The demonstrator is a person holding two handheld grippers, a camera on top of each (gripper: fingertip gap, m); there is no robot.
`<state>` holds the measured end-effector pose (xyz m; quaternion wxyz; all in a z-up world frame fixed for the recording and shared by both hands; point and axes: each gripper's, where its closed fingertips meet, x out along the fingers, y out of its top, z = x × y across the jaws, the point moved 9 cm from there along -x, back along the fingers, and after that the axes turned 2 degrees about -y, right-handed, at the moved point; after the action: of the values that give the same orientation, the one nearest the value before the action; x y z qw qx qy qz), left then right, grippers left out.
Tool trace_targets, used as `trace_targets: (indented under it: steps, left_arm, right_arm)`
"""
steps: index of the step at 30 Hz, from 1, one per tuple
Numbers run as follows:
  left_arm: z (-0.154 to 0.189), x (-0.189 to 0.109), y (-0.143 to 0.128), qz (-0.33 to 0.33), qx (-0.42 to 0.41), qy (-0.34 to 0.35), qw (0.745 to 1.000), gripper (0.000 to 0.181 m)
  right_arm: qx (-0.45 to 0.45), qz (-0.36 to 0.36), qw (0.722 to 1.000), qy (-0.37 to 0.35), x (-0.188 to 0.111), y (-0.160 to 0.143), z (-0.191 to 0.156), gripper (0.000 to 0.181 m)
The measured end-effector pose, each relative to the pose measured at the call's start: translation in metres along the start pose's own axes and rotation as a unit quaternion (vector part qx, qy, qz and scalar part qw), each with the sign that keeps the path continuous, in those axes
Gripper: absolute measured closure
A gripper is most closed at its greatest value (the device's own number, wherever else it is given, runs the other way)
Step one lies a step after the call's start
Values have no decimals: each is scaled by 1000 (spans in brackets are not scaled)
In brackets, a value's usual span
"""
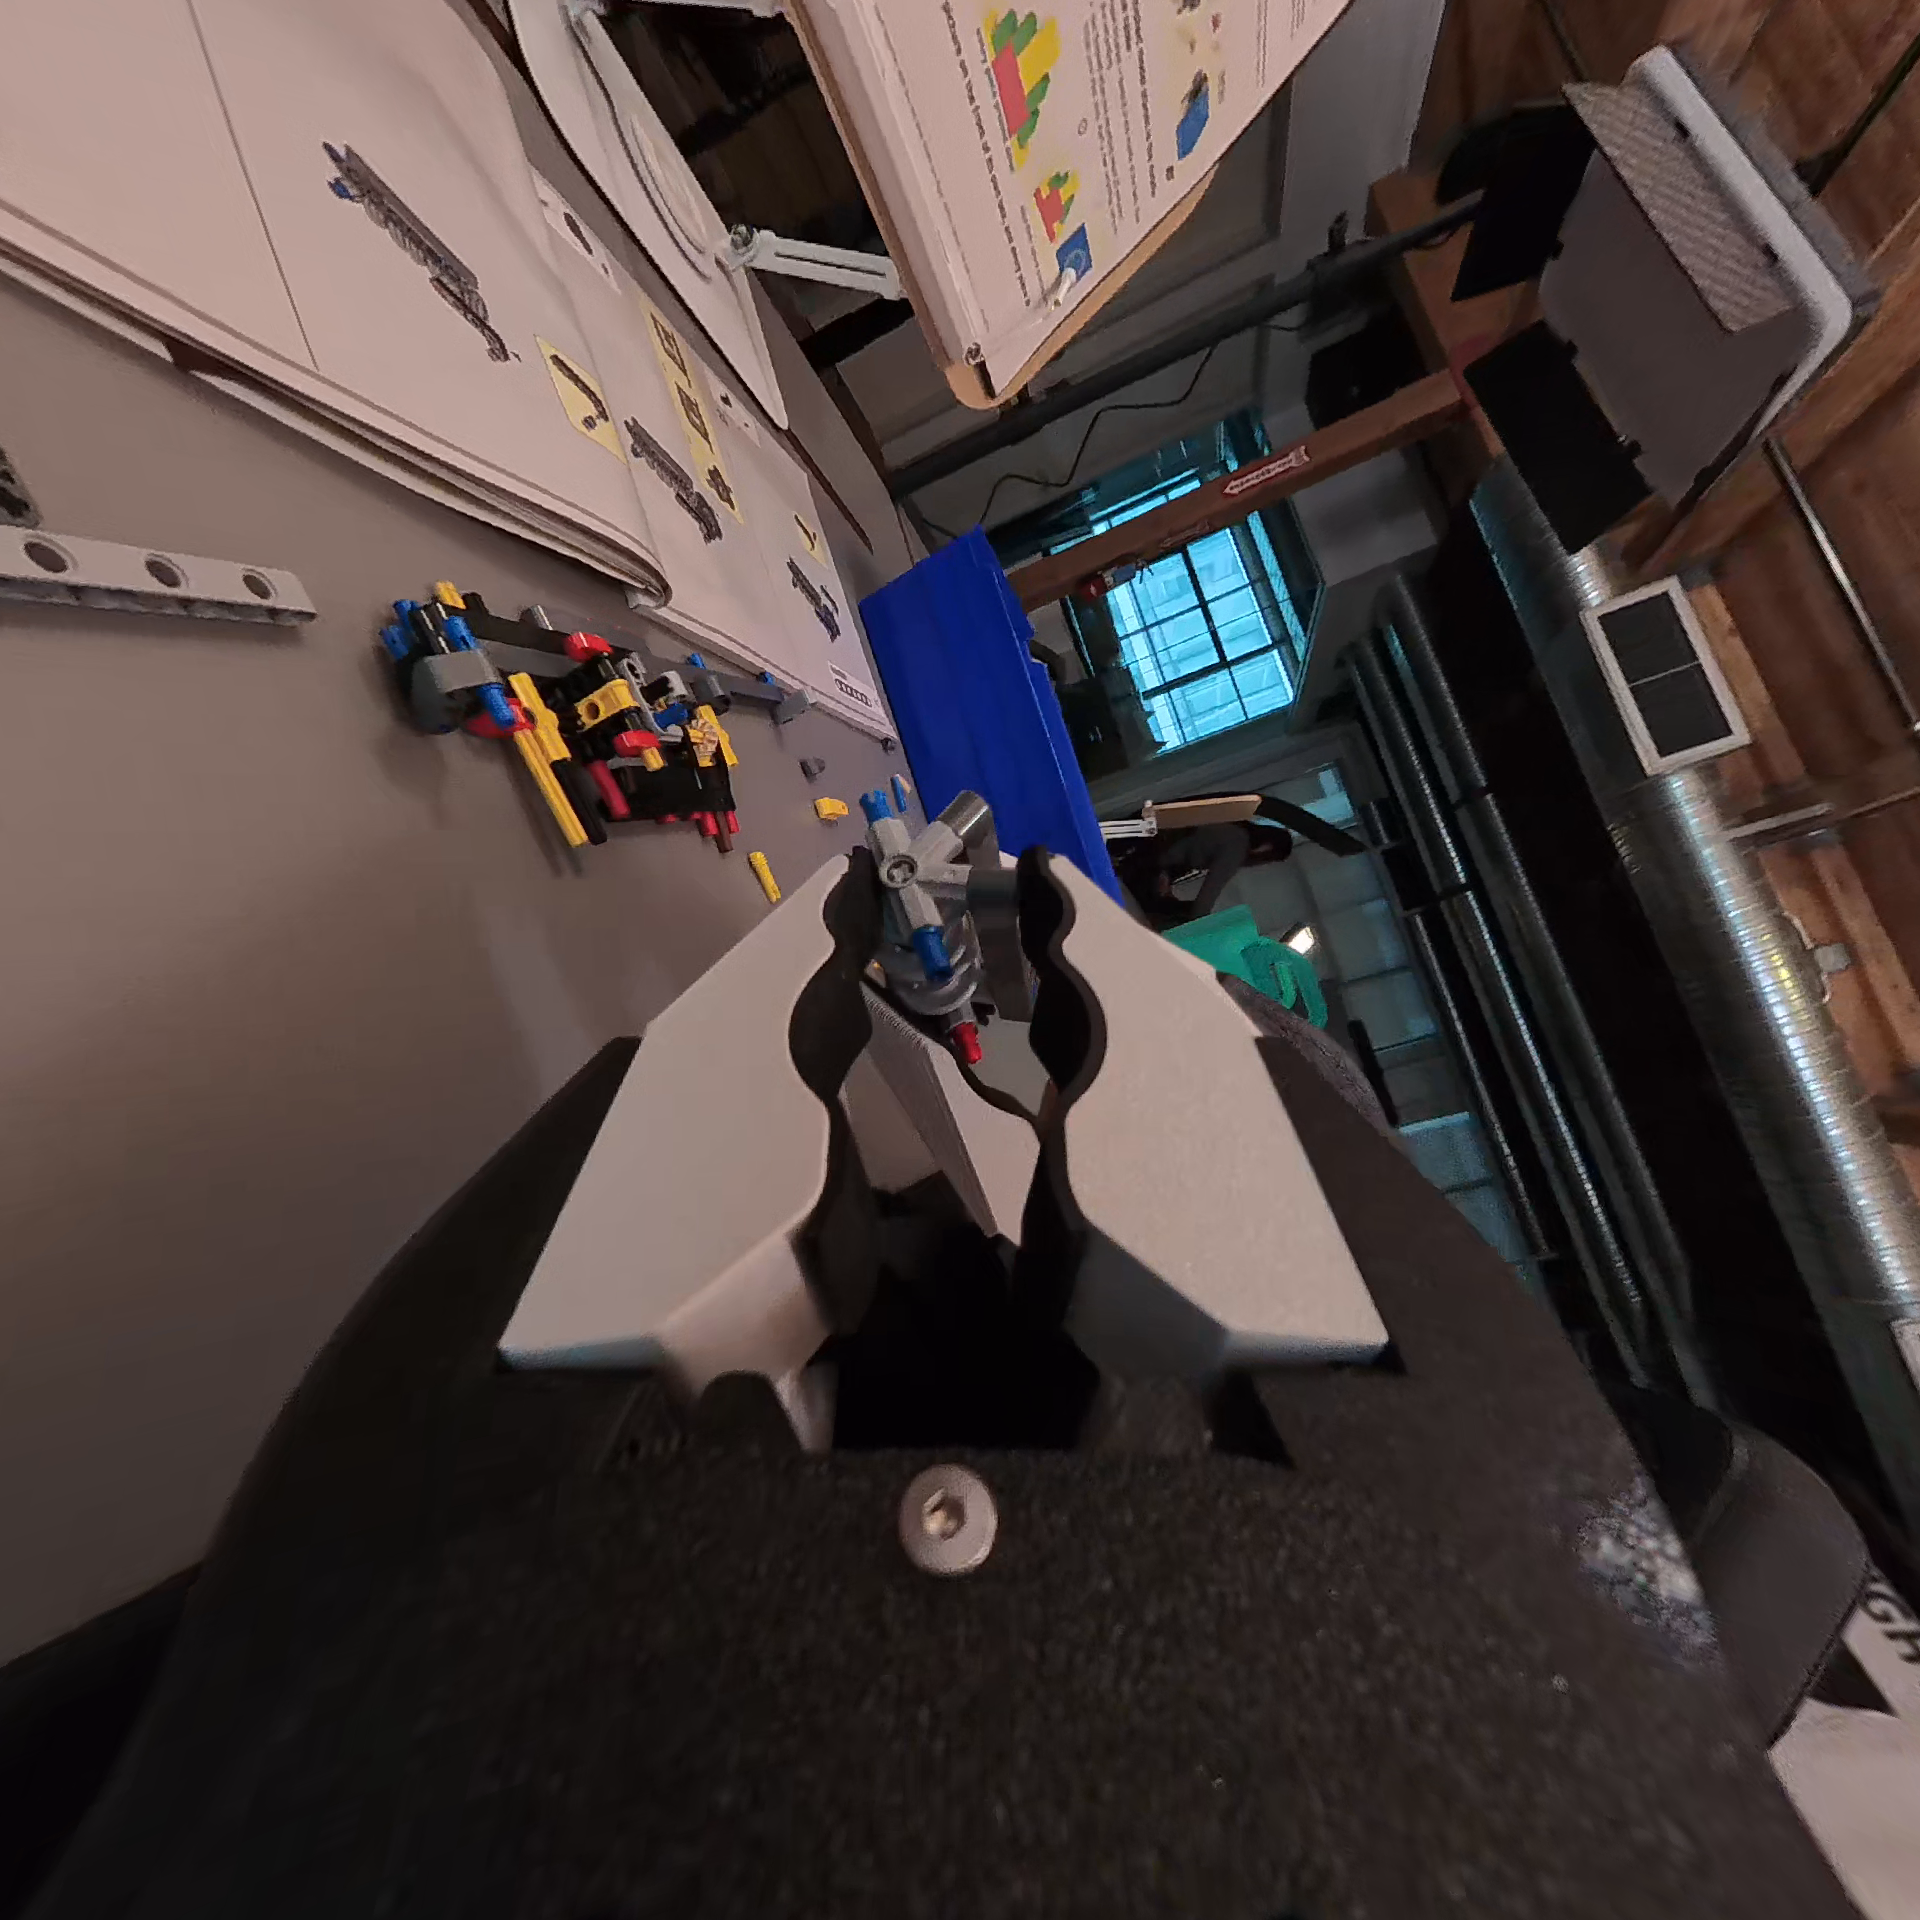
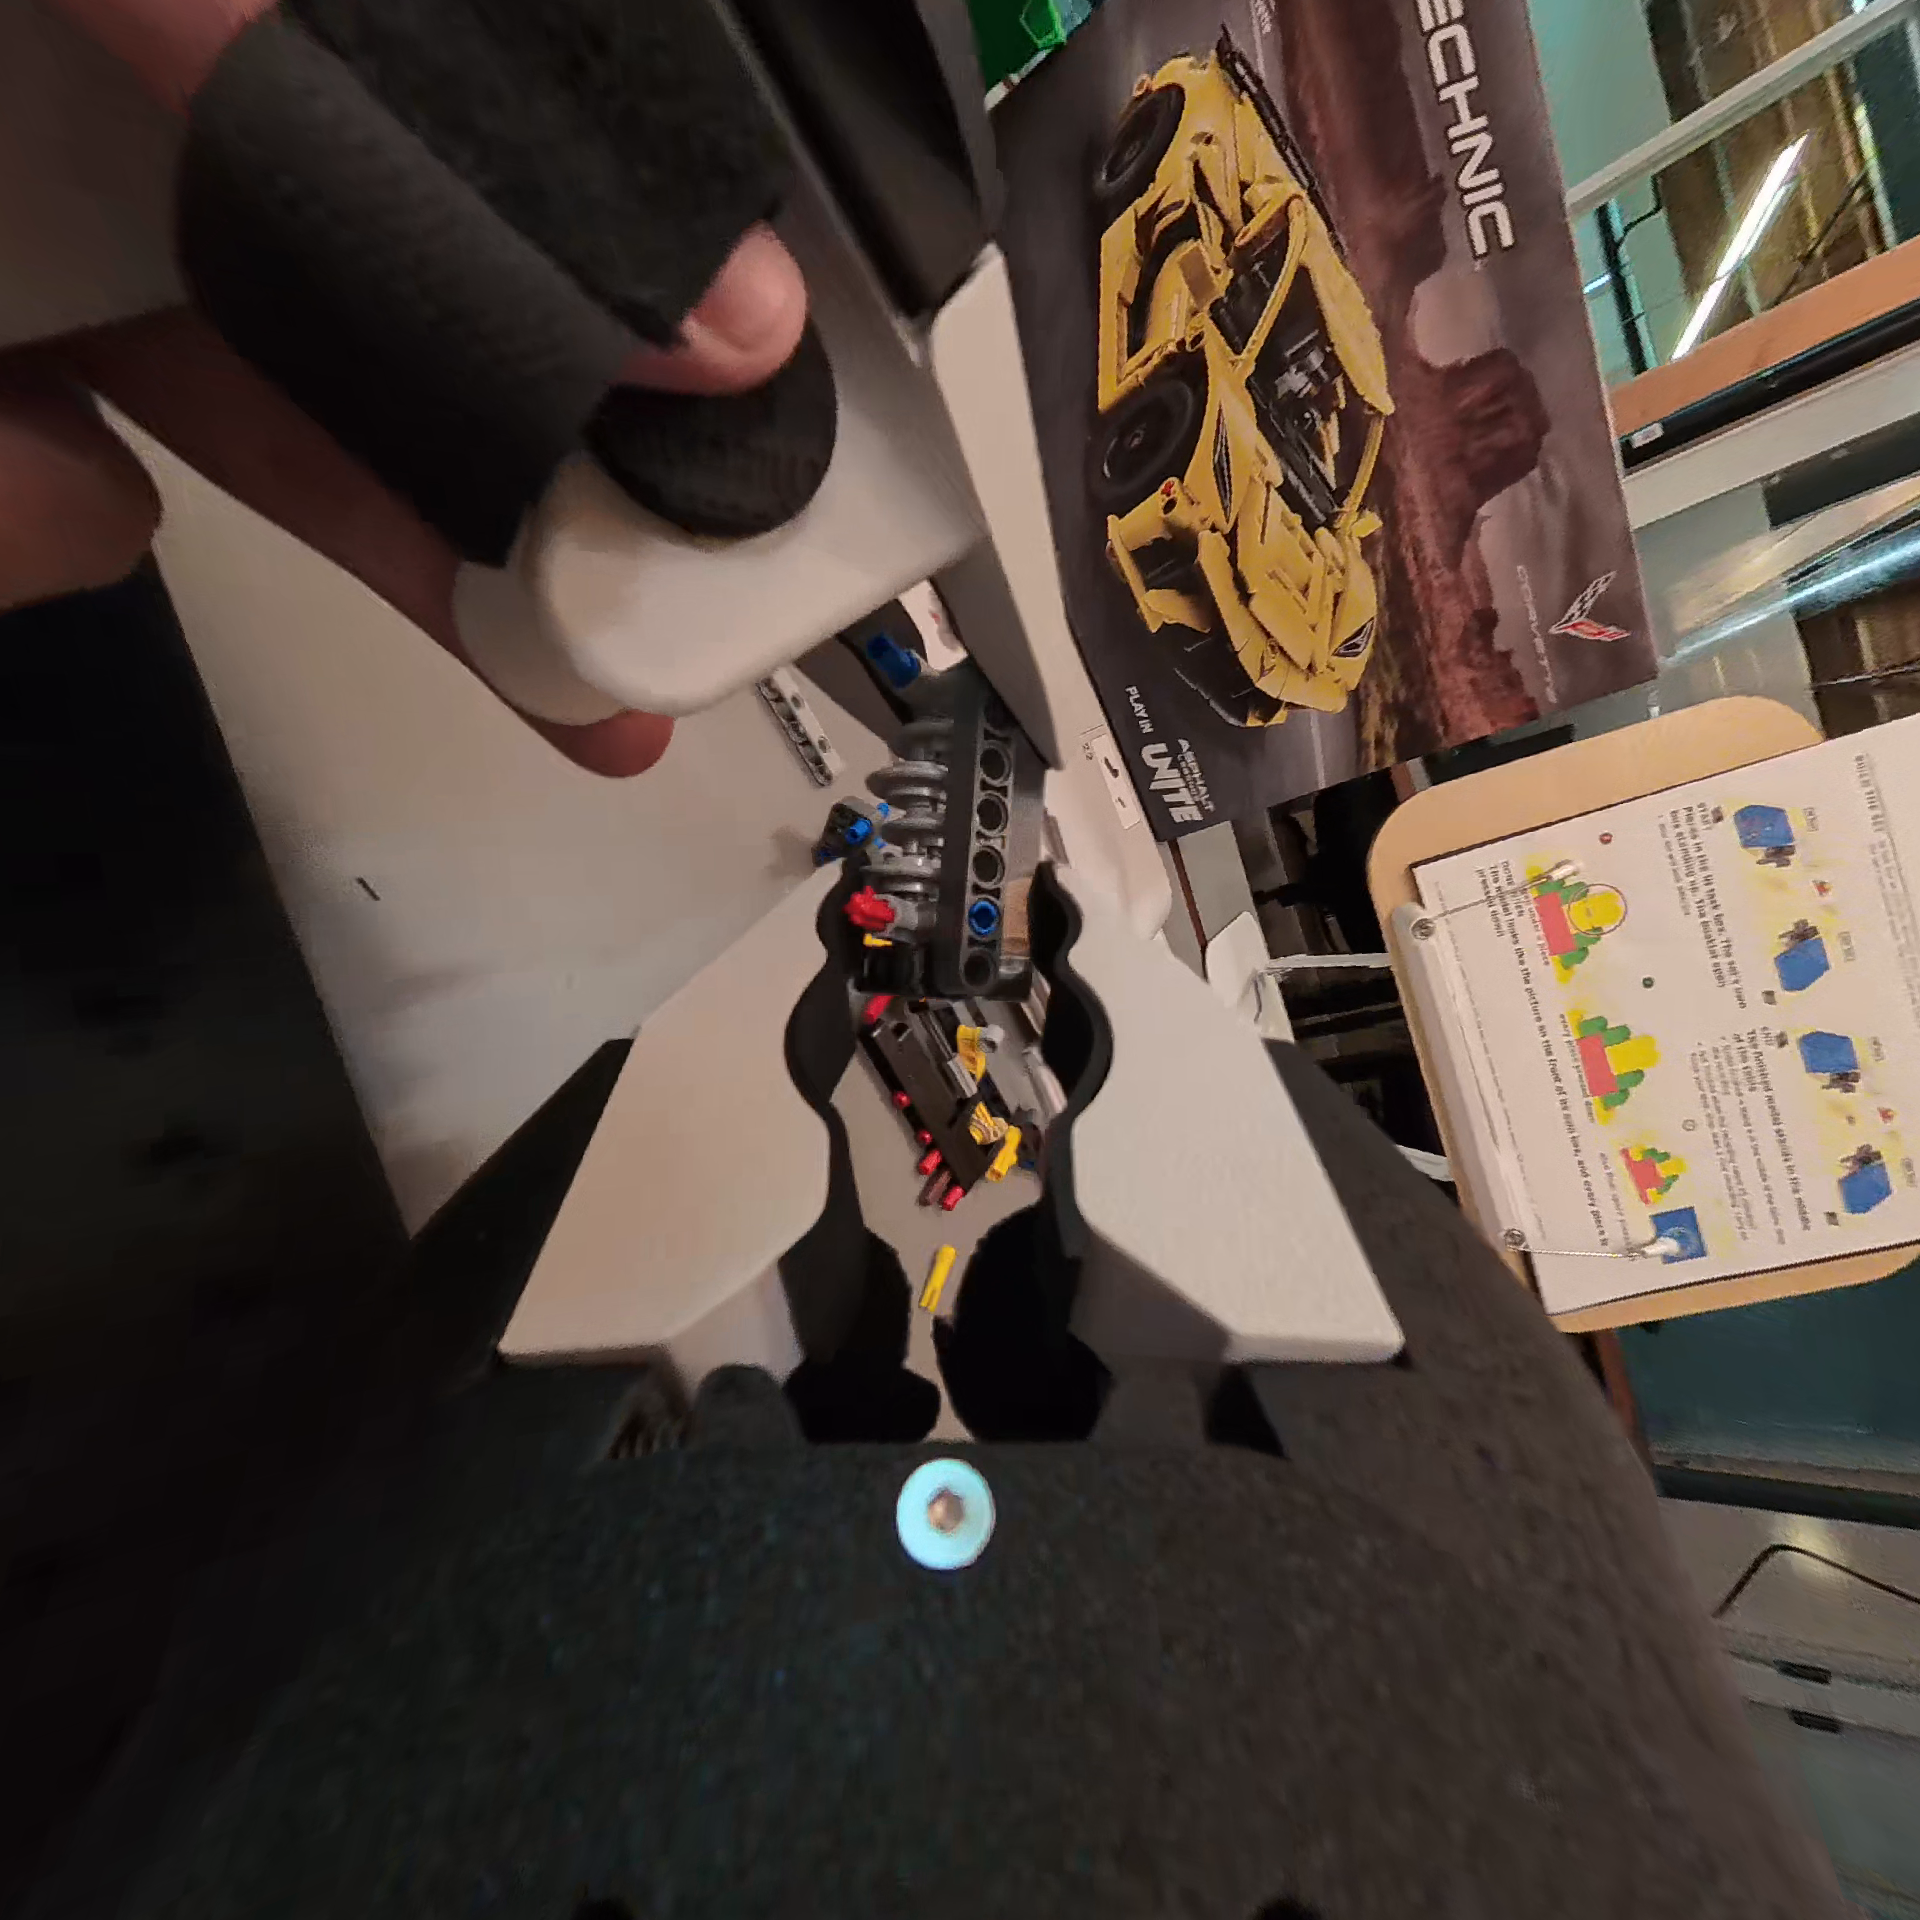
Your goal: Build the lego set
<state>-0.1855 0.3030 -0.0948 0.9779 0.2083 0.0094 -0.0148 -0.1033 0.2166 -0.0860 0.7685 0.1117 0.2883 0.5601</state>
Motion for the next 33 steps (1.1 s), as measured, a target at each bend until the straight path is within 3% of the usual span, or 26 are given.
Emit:
trace_targets:
  steps: [5,7,9,14,17,24,29,33]
  left_arm:
    - [-5,4,0,-18,12,-2,1000,155]
    - [-8,6,4,-19,24,-18,999,155]
    - [-8,6,9,-28,65,-34,997,155]
    - [3,7,11,-78,217,-88,969,155]
    - [9,7,9,-90,269,-115,952,156]
    - [5,9,8,-105,248,-156,950,156]
    - [-4,18,13,-135,224,-143,954,156]
    - [-10,24,30,-114,261,-117,951,156]
  right_arm:
    - [37,-4,999,19,1,-4,-4,146]
    - [86,20,994,62,-4,-6,-3,135]
    - [164,52,978,122,-11,-9,3,126]
    - [318,105,917,215,-12,-17,31,135]
    - [335,119,905,235,-11,-18,35,151]
    - [361,137,885,259,-12,-22,35,154]
    - [370,116,882,267,-4,-30,34,155]
    - [379,88,880,273,12,-44,38,155]
